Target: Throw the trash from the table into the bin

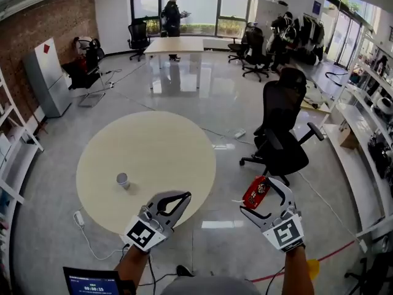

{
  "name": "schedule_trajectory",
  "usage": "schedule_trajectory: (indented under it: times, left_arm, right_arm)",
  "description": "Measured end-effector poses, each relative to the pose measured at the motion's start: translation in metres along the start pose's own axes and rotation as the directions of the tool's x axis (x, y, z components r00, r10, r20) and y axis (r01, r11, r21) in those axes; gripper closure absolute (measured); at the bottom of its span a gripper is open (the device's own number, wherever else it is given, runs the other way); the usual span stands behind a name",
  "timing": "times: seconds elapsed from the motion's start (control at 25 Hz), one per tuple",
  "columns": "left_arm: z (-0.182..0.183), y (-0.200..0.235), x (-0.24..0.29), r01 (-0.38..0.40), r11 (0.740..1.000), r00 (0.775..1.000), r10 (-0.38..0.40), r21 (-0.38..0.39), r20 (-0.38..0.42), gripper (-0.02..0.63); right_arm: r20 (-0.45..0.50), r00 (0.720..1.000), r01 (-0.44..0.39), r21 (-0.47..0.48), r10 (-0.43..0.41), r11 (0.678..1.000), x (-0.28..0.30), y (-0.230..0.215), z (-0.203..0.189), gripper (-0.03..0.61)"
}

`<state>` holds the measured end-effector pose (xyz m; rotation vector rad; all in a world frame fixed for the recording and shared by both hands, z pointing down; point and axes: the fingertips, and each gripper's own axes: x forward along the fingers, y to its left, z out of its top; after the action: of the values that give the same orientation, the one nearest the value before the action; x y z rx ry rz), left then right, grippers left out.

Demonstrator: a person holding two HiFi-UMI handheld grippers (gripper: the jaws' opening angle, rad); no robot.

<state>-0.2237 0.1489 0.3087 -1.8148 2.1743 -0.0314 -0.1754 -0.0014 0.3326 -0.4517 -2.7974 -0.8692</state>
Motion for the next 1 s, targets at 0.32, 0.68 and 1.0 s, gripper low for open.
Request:
schedule_trajectory:
  times: [0.32,0.68,1.0]
  left_arm:
    - [-0.003,-0.187,0.181,0.205,0.978,0.979,-0.204,-0.042,0.022,0.571]
    - [-0.016,-0.403,0.339,0.447,0.89,0.894,-0.444,-0.092,0.053,0.571]
    - [-0.046,-0.487,0.415,0.621,0.778,0.784,-0.619,-0.099,0.053,0.571]
  right_arm:
    - [-0.127,0.972,0.21,0.089,-0.198,0.974,-0.24,-0.082,-0.131,0.149]
    - [-0.336,0.846,0.475,0.127,-0.413,0.871,-0.499,-0.127,-0.282,0.149]
    - [-0.494,0.701,0.661,0.18,-0.514,0.728,-0.606,-0.136,-0.385,0.149]
